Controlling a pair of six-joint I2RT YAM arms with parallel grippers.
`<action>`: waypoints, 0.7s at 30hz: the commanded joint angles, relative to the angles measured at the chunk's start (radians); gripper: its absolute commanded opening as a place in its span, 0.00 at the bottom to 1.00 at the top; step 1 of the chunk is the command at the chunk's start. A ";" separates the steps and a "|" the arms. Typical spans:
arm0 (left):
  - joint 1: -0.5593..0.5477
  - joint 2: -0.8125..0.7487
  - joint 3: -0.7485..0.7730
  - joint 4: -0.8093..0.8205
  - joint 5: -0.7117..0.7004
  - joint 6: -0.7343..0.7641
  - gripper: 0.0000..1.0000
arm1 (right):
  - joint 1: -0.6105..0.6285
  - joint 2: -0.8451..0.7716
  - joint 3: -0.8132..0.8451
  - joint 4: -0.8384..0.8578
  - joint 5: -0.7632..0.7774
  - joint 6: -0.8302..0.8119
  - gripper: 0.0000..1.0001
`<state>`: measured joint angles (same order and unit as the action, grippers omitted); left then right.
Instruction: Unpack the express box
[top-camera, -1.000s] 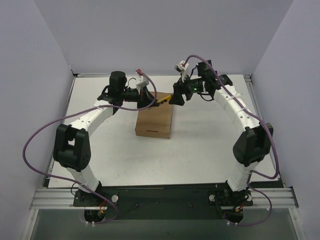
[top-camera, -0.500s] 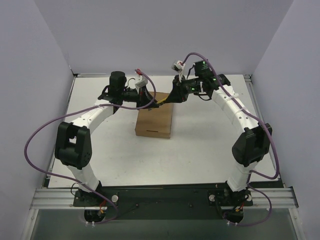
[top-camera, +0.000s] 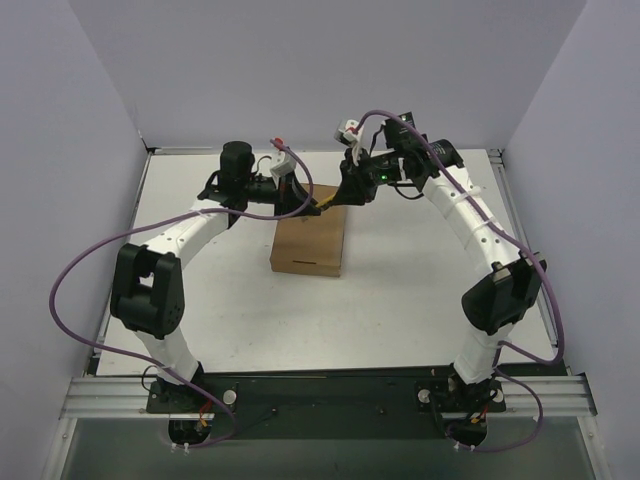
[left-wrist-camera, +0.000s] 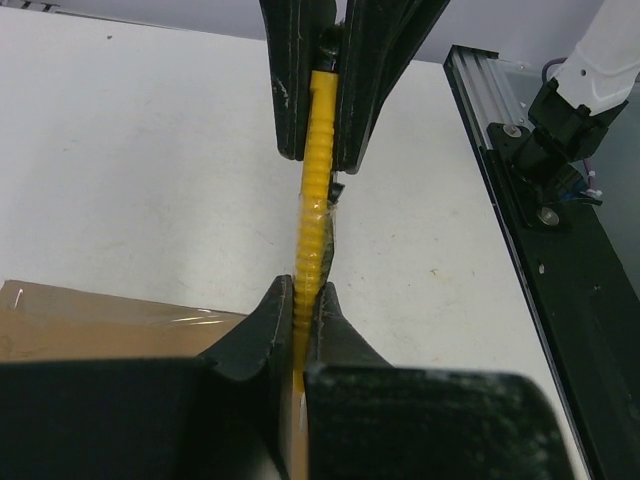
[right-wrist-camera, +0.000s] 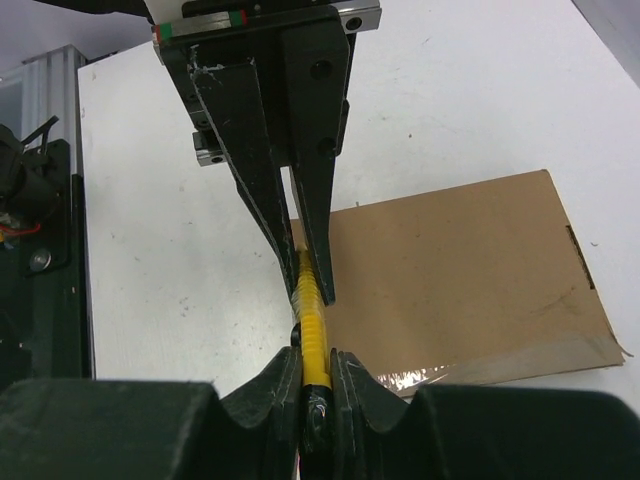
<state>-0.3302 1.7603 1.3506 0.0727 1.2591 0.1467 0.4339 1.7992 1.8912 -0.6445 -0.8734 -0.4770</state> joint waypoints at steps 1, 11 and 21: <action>-0.001 0.019 0.033 0.087 0.005 -0.091 0.00 | 0.002 0.023 0.077 0.002 -0.018 0.021 0.02; 0.008 0.073 0.002 0.522 0.056 -0.556 0.00 | -0.024 0.035 0.062 0.074 -0.108 0.158 0.52; 0.006 0.091 0.016 0.581 0.051 -0.608 0.00 | -0.018 0.063 0.052 0.135 -0.131 0.230 0.48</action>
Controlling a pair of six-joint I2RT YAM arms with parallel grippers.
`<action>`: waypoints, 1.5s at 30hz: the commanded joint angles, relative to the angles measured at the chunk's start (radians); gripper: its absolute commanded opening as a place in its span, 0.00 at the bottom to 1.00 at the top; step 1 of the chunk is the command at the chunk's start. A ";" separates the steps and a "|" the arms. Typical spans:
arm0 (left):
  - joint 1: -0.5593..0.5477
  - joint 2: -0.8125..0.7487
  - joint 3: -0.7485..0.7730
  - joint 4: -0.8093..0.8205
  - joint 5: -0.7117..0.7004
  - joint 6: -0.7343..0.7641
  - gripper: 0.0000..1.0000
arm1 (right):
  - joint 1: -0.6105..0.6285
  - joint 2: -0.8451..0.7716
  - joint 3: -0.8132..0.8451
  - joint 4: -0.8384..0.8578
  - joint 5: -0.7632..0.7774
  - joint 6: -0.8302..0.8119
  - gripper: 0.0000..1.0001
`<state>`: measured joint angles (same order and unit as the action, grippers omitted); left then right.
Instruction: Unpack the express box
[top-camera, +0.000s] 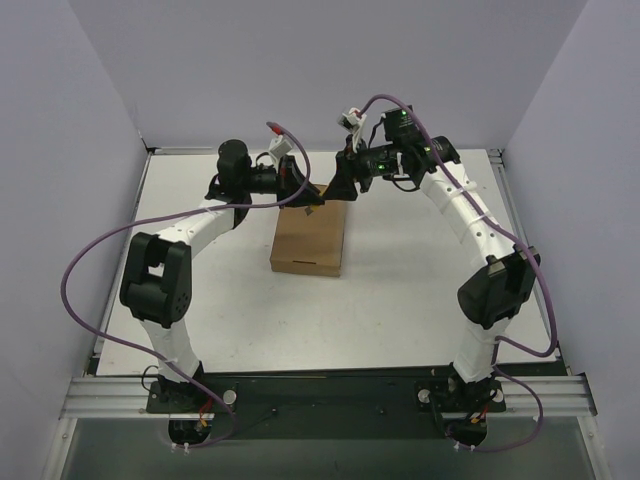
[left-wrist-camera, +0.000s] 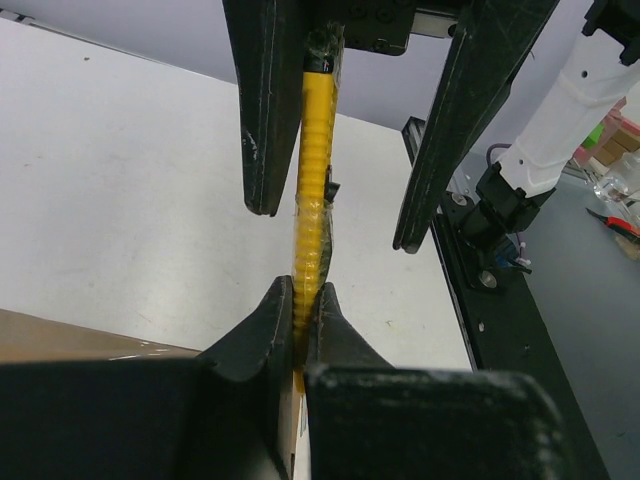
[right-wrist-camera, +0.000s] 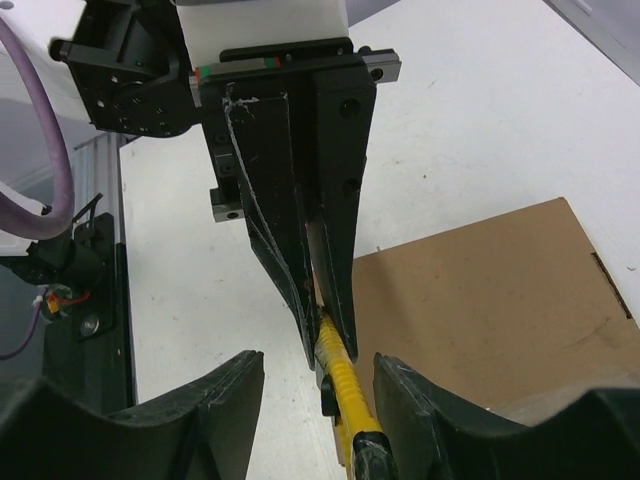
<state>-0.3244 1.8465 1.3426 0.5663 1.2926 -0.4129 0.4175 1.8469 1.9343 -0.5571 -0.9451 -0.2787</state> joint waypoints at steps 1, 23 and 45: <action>0.001 0.008 0.026 0.089 0.017 -0.055 0.00 | -0.003 0.015 0.008 0.049 -0.061 0.035 0.47; 0.008 0.019 0.052 0.098 0.025 -0.083 0.00 | -0.013 0.034 -0.023 0.048 -0.098 0.035 0.13; 0.108 0.054 0.191 -0.600 -0.848 0.485 0.19 | -0.057 -0.126 -0.205 0.258 0.937 0.110 0.00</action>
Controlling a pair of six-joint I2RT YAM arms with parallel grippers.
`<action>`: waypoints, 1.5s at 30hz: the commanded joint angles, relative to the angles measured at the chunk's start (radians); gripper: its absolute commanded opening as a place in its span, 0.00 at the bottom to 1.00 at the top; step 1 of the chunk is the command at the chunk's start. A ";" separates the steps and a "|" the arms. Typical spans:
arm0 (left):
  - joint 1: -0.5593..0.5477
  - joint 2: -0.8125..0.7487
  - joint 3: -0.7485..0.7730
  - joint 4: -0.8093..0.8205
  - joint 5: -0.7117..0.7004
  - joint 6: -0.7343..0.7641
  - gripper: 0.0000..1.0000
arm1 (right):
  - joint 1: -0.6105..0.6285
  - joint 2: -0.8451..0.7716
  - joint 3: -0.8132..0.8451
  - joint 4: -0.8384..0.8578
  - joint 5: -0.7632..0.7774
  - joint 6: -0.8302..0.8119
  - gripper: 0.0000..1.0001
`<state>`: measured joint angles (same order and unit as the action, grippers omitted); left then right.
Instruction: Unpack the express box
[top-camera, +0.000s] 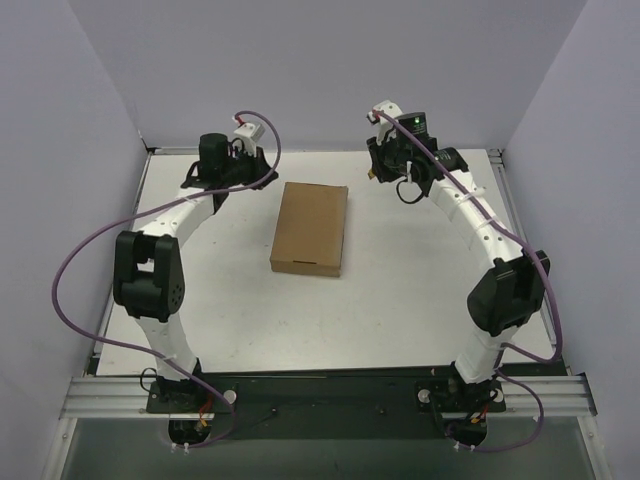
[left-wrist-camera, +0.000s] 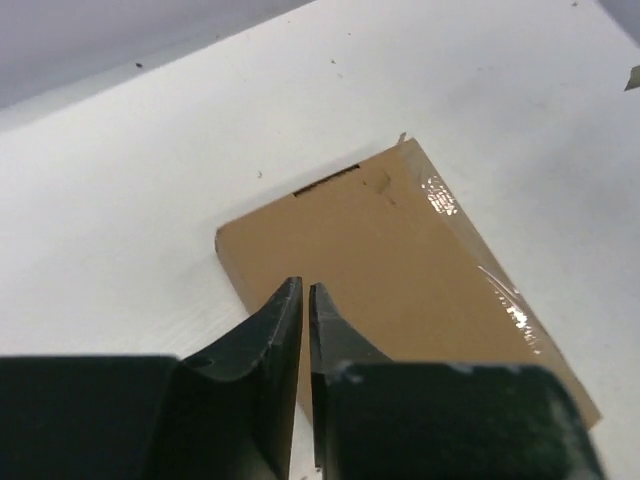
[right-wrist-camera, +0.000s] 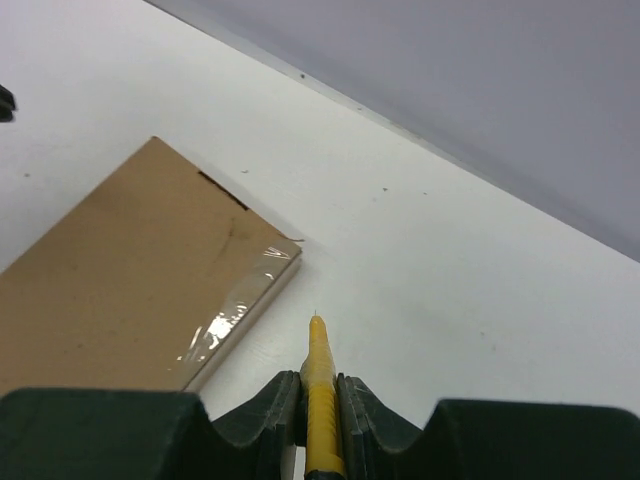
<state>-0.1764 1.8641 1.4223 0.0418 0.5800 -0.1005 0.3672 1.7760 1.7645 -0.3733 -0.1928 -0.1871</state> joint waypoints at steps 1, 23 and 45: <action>-0.046 0.053 0.134 -0.022 -0.088 0.182 0.29 | -0.007 -0.058 -0.040 0.076 0.190 0.031 0.00; -0.054 0.109 0.068 -0.109 -0.536 0.007 0.25 | 0.018 -0.150 -0.260 0.137 0.336 0.075 0.00; -0.063 -0.221 -0.190 -0.479 0.188 0.447 0.46 | -0.023 -0.153 -0.266 0.093 0.112 0.118 0.00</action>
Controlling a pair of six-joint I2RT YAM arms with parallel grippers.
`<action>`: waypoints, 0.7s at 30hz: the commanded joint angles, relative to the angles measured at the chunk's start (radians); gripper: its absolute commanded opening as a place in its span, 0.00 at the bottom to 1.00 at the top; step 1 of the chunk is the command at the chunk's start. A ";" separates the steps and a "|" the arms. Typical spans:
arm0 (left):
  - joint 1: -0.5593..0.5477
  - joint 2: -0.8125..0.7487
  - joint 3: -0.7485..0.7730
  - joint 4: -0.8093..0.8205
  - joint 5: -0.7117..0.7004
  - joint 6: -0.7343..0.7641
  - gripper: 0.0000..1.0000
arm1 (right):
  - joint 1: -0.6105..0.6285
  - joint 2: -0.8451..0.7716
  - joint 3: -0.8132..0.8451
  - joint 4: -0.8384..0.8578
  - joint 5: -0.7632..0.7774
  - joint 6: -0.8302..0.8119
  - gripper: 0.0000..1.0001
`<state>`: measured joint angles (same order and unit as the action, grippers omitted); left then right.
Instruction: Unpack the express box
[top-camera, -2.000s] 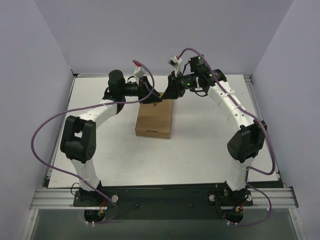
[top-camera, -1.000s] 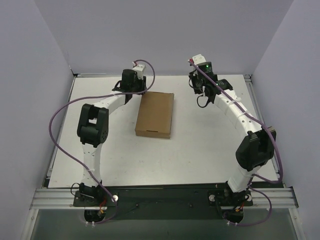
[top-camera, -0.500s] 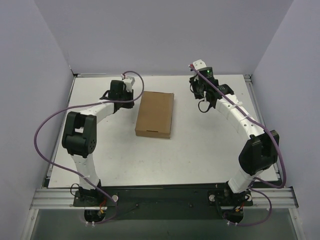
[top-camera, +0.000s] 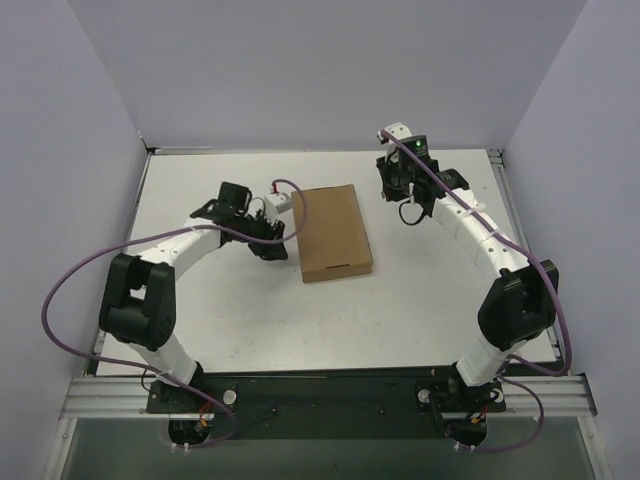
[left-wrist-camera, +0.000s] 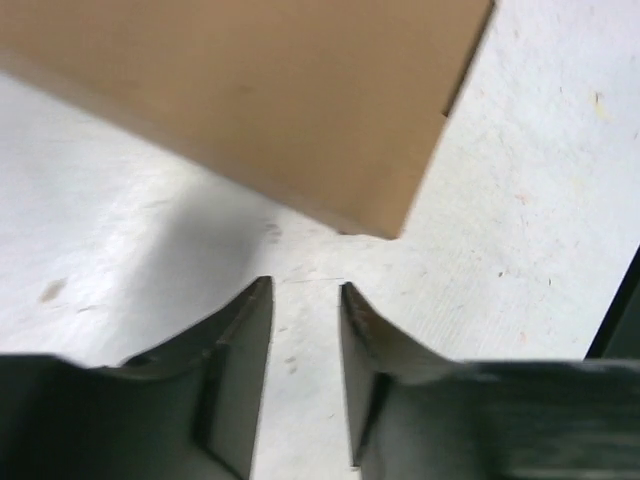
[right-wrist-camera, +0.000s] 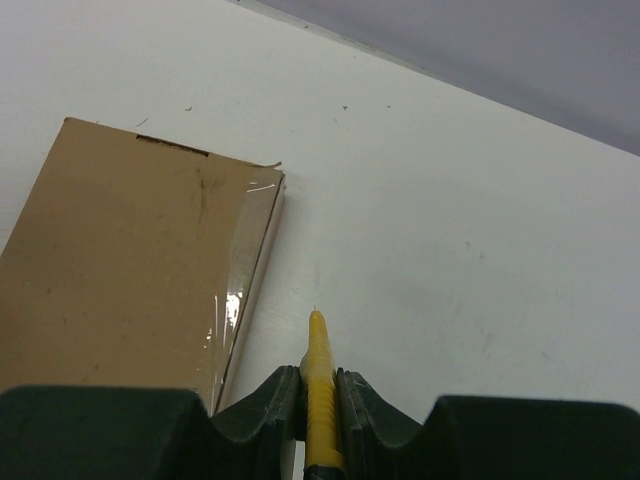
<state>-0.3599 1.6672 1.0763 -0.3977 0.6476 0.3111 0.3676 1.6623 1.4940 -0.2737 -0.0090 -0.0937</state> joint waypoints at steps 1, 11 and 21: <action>0.119 0.001 0.190 -0.027 0.107 0.002 0.48 | -0.041 -0.039 0.006 -0.009 -0.100 0.025 0.00; 0.039 0.307 0.493 0.363 -0.180 -0.280 0.72 | -0.090 -0.033 0.008 -0.047 -0.310 -0.011 0.00; 0.015 0.654 0.829 0.407 -0.119 -0.254 0.76 | -0.087 -0.062 -0.061 -0.071 -0.358 -0.035 0.00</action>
<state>-0.3302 2.2974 1.8286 -0.0322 0.4892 0.0071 0.2760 1.6573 1.4628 -0.3210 -0.3275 -0.1097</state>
